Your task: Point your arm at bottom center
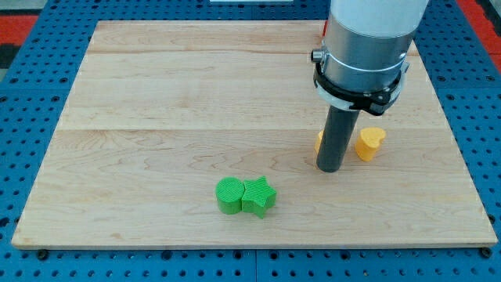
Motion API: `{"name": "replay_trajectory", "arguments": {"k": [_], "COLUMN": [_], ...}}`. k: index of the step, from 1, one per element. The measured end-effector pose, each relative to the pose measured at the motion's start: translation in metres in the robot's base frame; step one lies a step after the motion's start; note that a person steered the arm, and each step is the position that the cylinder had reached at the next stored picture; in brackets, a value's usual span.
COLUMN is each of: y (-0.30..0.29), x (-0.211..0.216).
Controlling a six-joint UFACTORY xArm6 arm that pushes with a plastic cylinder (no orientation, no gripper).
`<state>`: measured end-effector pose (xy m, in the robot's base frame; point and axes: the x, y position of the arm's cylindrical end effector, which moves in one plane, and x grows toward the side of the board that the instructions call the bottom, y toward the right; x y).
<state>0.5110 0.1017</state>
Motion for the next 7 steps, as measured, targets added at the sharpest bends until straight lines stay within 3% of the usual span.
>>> {"name": "replay_trajectory", "arguments": {"k": [1, 2, 3, 4, 5, 7], "y": [-0.004, -0.048, -0.087, -0.086, -0.061, -0.036], "x": [0.012, 0.021, -0.003, -0.045, -0.062, -0.062]}}
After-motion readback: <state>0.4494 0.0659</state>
